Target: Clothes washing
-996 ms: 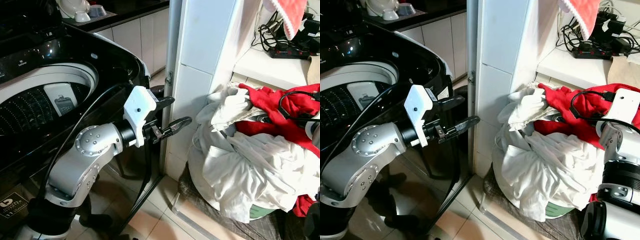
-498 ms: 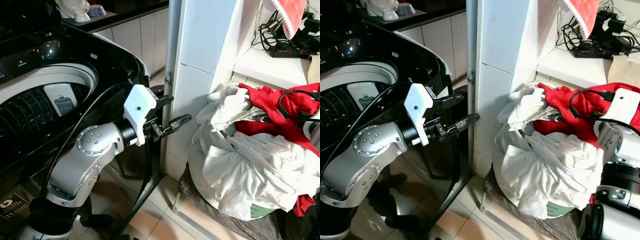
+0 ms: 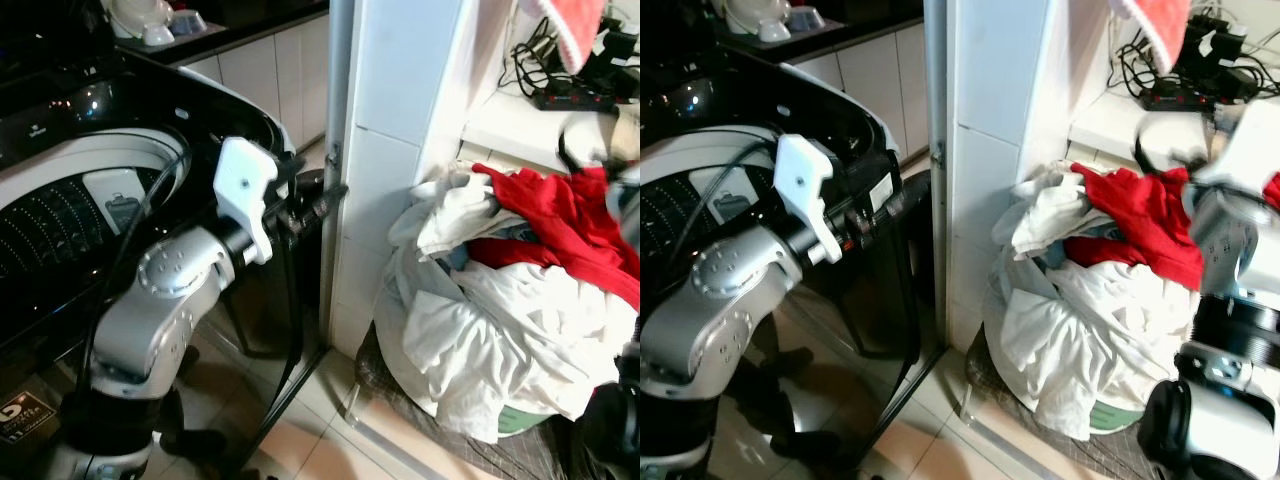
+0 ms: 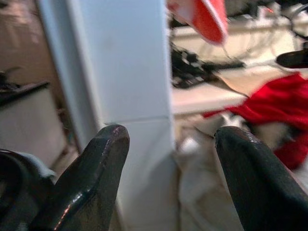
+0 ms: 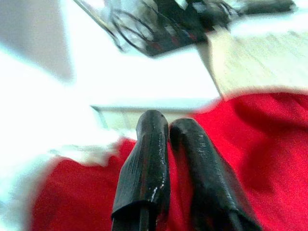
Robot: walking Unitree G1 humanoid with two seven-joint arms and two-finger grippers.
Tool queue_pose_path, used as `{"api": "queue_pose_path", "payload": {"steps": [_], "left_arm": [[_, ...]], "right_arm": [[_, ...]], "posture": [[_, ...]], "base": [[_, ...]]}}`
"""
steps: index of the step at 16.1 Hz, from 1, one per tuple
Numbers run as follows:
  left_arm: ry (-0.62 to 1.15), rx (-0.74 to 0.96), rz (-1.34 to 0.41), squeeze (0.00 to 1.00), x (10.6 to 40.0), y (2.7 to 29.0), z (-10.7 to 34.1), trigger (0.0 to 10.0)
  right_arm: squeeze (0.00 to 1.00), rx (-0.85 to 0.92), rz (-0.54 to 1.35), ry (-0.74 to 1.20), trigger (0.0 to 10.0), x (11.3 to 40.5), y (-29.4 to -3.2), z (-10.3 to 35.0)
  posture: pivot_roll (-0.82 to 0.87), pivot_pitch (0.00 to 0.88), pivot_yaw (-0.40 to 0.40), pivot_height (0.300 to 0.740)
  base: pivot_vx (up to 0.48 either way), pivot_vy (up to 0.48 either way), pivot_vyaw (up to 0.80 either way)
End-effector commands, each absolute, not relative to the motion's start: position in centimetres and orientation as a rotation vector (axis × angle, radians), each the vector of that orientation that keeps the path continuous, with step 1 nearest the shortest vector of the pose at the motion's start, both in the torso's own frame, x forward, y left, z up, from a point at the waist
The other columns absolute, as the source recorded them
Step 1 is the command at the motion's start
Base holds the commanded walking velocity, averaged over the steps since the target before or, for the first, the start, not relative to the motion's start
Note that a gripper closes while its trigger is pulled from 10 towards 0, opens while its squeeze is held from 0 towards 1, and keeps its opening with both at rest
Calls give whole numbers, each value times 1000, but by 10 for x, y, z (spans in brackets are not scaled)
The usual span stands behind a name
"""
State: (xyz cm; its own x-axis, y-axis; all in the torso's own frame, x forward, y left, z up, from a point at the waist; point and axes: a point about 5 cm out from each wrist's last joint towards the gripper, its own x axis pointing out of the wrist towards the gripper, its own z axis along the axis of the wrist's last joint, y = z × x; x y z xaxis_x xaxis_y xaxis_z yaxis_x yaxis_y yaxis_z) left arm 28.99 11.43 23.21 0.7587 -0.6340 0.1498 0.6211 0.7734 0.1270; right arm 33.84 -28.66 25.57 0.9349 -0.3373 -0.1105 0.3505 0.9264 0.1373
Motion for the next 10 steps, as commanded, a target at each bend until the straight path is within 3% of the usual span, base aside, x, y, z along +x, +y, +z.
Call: {"api": "queue_pose_path", "payload": {"steps": [1,4,5,6,7,8,10], "left_arm": [[-195,63,-636,0,295,120,237,10000],[-221,43,-575,0,300,125,244,10000],[-236,30,-558,0,301,126,247,10000],[-238,29,-557,0,301,126,247,10000],[-229,33,-565,0,298,122,243,10000],[-220,42,-578,0,297,120,241,10000],[-204,110,-593,0,295,115,232,10000]], "right_arm": [[0,155,-273,11,0,340,-272,276],[0,151,-77,-66,0,343,-236,300],[0,124,62,-96,0,342,-211,309],[0,86,83,-93,0,343,-205,308],[0,-73,-79,5,10000,349,-227,284],[1000,-117,-135,44,10000,350,-238,274],[1000,-168,-254,114,10000,347,-261,250]], "posture": [[-17,0,1,740],[-19,0,-6,740],[-17,0,-12,740],[-17,0,-21,740],[-21,0,-31,740],[-22,0,-36,740],[-31,0,-39,740]], "base": [[0,0,0],[0,0,0],[0,0,0],[0,0,0],[0,0,0],[0,0,0],[0,0,0]]}}
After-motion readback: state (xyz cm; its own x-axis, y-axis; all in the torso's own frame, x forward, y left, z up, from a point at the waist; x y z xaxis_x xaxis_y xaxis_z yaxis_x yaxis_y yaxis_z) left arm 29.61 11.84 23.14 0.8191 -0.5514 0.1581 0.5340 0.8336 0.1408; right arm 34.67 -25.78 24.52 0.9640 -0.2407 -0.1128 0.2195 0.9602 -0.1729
